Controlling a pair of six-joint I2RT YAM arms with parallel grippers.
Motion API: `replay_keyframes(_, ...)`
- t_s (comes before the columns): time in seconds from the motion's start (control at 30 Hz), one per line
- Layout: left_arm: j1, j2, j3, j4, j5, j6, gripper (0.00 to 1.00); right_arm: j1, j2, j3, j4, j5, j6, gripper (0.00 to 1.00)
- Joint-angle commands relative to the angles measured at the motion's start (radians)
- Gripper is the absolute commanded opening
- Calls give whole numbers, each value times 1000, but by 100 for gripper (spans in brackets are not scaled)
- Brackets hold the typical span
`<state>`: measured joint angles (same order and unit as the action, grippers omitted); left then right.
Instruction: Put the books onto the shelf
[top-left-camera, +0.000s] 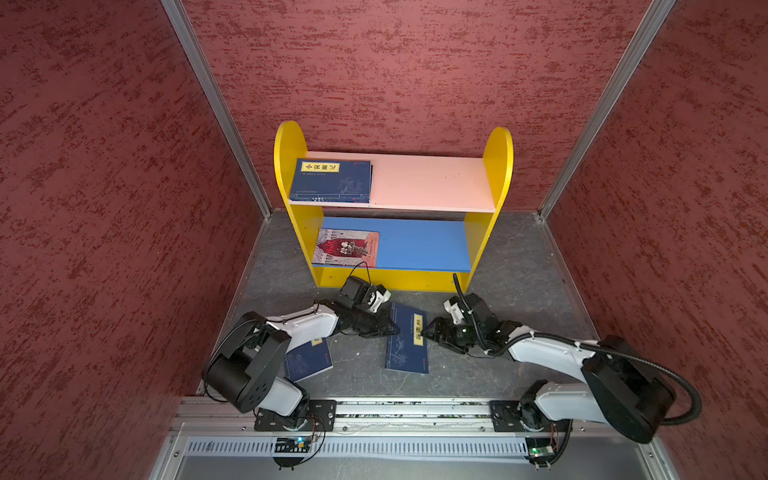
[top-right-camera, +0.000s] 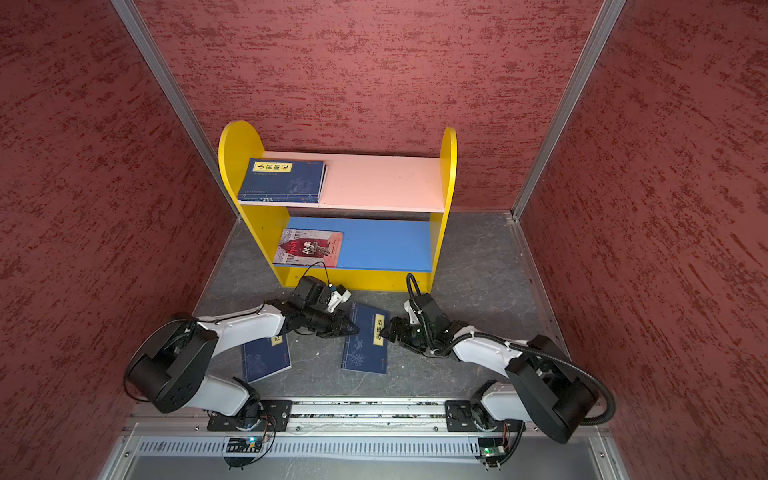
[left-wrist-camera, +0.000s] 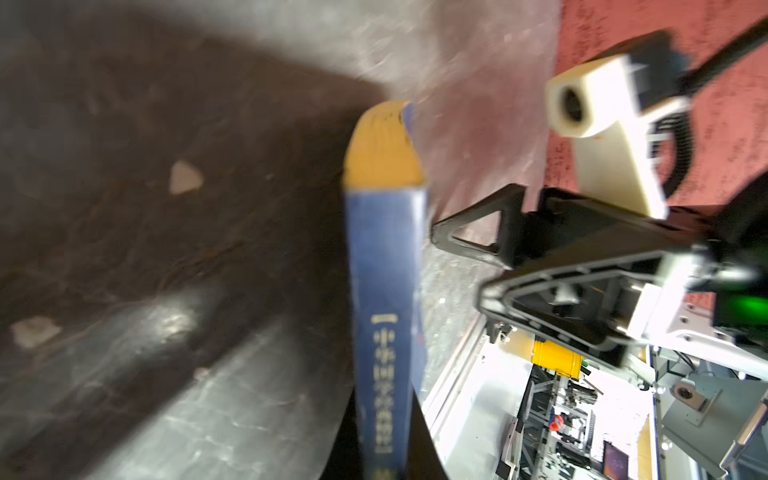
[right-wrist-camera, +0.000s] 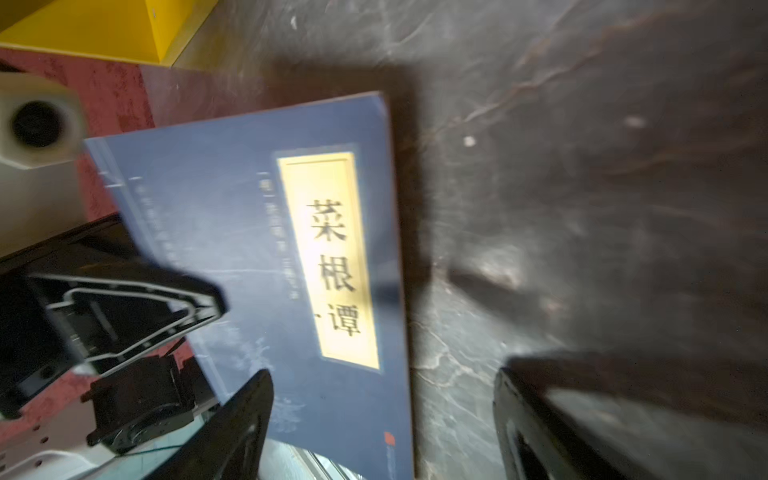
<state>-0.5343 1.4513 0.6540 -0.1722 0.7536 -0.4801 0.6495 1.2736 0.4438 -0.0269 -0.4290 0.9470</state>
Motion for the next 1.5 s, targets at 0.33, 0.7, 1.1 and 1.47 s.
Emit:
replay_keyframes(0.33,-114,-246,434,-558,239,303,0,-48,-509,282,-464,286,-87,86)
replay_keyframes(0.7,-59,-348,790,-632,81,272,0,-47,-609,607,-468,286,-75,85)
replay_keyframes(1.1,214,-272,1117,-402,-90,-1,0,-45,-262,995,-319,38,-153,85)
replay_keyframes(1.47,481,-216,1082,-109,-199,-549,0,-35,65,1132,37,-162,-47,85)
